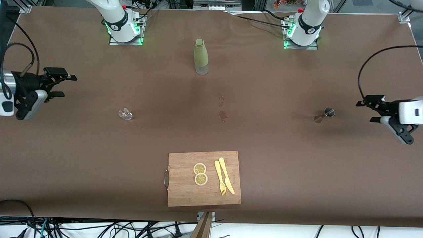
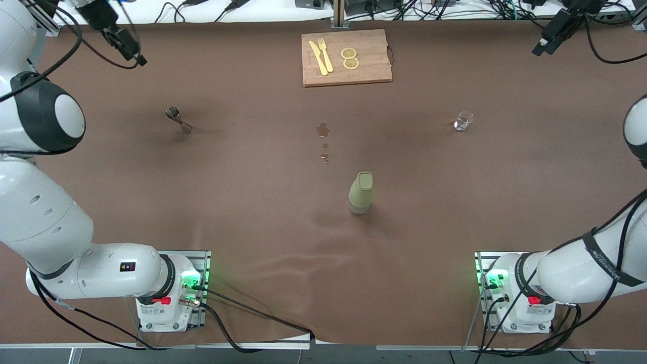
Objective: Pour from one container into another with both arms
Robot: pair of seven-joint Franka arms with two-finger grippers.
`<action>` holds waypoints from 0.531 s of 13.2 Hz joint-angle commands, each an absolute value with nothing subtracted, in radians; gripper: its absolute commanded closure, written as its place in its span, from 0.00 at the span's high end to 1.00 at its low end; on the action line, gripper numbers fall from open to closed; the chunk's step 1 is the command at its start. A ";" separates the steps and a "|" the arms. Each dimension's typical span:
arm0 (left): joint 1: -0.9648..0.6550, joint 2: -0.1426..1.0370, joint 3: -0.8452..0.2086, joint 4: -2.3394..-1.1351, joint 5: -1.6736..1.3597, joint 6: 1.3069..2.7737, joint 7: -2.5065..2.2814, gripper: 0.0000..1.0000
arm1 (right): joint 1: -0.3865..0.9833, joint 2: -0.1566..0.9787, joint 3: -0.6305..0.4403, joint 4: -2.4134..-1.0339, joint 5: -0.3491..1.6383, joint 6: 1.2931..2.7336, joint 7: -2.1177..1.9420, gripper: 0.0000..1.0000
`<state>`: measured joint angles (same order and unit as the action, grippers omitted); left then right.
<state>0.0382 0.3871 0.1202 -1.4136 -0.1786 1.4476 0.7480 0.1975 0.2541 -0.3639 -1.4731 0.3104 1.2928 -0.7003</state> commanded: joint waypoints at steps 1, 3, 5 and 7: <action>0.005 0.307 0.008 -1.390 -0.010 1.402 0.583 1.00 | 0.114 0.134 -0.246 -1.557 0.171 1.334 -0.547 1.00; 0.006 0.299 -0.031 -1.329 0.038 1.402 0.584 1.00 | 0.069 0.065 -0.160 -1.607 0.048 1.406 -0.421 1.00; 0.006 0.284 -0.031 -1.267 0.040 1.402 0.583 1.00 | 0.022 -0.015 -0.080 -1.690 -0.005 1.451 -0.237 1.00; 0.006 0.273 -0.032 -1.212 0.043 1.407 0.563 1.00 | -0.004 -0.052 -0.025 -1.724 -0.008 1.512 -0.058 1.00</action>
